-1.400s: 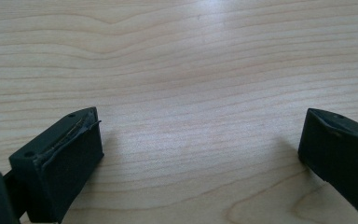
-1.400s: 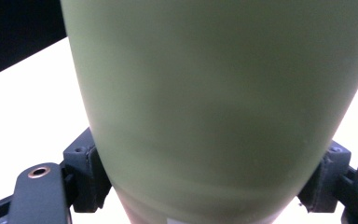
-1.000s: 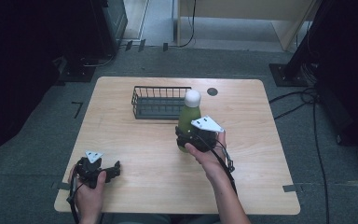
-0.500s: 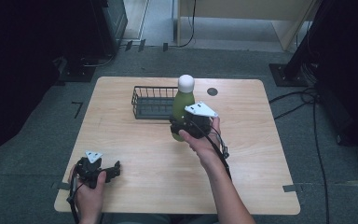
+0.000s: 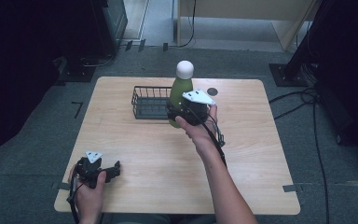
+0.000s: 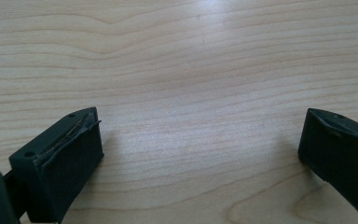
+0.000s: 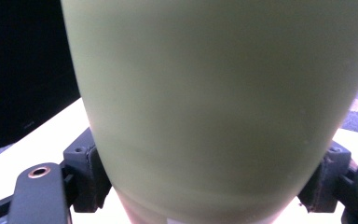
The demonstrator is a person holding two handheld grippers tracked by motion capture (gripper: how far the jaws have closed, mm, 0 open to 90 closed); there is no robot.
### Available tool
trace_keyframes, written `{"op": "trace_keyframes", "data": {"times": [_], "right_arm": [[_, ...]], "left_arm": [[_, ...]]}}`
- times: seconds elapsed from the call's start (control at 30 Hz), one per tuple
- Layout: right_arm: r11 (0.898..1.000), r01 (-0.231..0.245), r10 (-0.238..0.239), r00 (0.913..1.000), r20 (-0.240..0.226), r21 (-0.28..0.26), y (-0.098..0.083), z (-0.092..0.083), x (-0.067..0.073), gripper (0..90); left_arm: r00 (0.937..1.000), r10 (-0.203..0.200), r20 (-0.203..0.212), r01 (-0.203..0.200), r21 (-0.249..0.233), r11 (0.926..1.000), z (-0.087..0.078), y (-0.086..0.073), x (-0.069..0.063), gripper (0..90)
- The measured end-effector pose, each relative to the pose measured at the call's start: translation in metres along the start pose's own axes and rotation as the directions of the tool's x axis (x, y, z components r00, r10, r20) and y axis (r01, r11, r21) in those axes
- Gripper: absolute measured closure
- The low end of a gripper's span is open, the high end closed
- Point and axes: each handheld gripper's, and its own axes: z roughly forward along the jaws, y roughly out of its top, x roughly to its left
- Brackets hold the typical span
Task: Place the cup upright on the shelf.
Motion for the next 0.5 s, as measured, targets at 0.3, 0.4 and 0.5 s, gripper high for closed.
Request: {"op": "trace_keyframes", "data": {"times": [0.3,0.4,0.5], "right_arm": [[1.0,0.003,-0.003,0.9993,0.037,-0.011,0.012,0.009,-0.006,20.4],[1.0,0.0,0.001,0.9991,0.042,-0.024,0.018,0.012,-0.009,20.4],[0.999,-0.002,0.004,0.9986,0.053,-0.037,0.024,0.015,-0.011,20.4]], "left_arm": [[1.0,0.001,0.0,-0.001,0.001,1.0,0.0,0.0,0.0,0.0],[1.0,0.001,0.0,-0.001,0.0,1.0,0.0,0.0,0.0,0.0],[1.0,0.001,0.0,-0.001,0.0,1.0,0.0,0.0,0.0,0.0]]}}
